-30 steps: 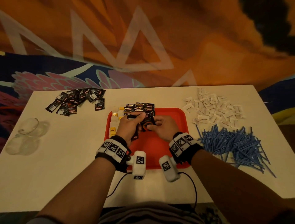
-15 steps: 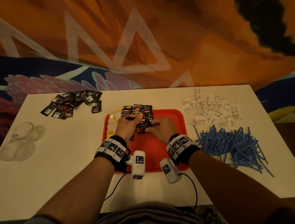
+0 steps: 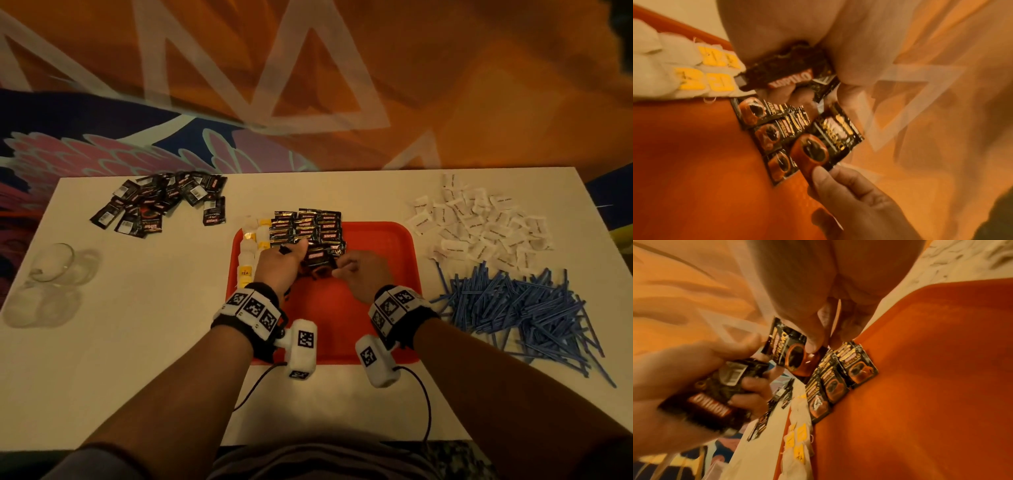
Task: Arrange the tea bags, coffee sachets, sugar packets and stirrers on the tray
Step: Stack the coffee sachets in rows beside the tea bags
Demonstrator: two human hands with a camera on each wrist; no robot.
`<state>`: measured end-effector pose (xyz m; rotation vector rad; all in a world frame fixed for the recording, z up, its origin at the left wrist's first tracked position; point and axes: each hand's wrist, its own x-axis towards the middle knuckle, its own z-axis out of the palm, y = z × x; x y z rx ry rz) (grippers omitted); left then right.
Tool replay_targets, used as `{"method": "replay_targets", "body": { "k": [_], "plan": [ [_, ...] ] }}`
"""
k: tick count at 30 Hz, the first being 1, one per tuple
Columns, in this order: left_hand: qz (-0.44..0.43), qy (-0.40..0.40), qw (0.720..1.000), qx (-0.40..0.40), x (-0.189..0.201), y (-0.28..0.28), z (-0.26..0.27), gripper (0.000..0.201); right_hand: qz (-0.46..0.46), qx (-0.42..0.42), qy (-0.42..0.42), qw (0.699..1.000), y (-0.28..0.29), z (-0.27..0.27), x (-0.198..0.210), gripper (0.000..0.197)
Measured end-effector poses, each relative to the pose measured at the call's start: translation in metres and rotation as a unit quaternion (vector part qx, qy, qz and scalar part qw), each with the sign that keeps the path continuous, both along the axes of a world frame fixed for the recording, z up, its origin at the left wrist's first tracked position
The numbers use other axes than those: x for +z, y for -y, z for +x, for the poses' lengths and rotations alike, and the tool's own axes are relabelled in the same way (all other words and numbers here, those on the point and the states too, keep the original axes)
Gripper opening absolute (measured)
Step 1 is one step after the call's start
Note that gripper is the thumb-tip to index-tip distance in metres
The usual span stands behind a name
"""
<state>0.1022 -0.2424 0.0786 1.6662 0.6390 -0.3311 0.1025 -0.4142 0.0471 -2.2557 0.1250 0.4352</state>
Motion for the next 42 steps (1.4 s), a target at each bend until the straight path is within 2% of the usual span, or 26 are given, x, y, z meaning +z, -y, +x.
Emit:
{"method": "replay_targets", "body": {
  "k": [2, 4, 7, 11, 15, 20, 24, 37, 40, 42],
  "plan": [
    [0.094, 0.022, 0.994, -0.056, -0.007, -0.006, 0.002, 0.018, -0.04, 0.0, -0.031, 0.999, 0.005, 0.006, -0.015, 0.011],
    [0.181, 0.023, 0.973, -0.14, -0.013, -0.011, 0.002, 0.02, -0.067, -0.002, -0.065, 0.996, 0.01, 0.012, -0.029, 0.013],
    [0.272, 0.012, 0.917, -0.291, -0.026, -0.018, 0.001, 0.042, -0.084, -0.021, -0.114, 0.99, 0.013, 0.02, -0.044, 0.004],
    [0.322, -0.017, 0.845, -0.427, -0.04, -0.022, 0.0, 0.064, -0.094, -0.043, -0.154, 0.983, 0.011, 0.029, -0.062, 0.009],
    [0.369, -0.022, 0.78, -0.505, -0.046, -0.019, 0.003, 0.081, -0.092, -0.041, -0.168, 0.981, 0.005, 0.035, -0.07, 0.015],
    [0.397, -0.031, 0.735, -0.548, -0.05, -0.013, 0.007, 0.081, -0.081, -0.088, -0.181, 0.976, -0.001, 0.04, -0.075, 0.014],
    [0.4, -0.049, 0.726, -0.558, -0.052, -0.012, 0.009, 0.079, -0.072, -0.124, -0.169, 0.975, -0.002, 0.04, -0.076, 0.014],
    [0.399, -0.028, 0.73, -0.554, -0.063, -0.014, 0.003, 0.077, -0.081, -0.116, -0.117, 0.983, -0.007, 0.043, -0.071, 0.026],
    [0.388, -0.002, 0.747, -0.54, -0.064, -0.016, 0.002, 0.077, -0.072, -0.114, -0.108, 0.985, -0.006, 0.042, -0.067, 0.028],
    [0.362, 0.034, 0.78, -0.51, -0.063, -0.017, 0.001, 0.073, -0.075, -0.114, -0.107, 0.985, -0.005, 0.042, -0.063, 0.03]
  ]
}}
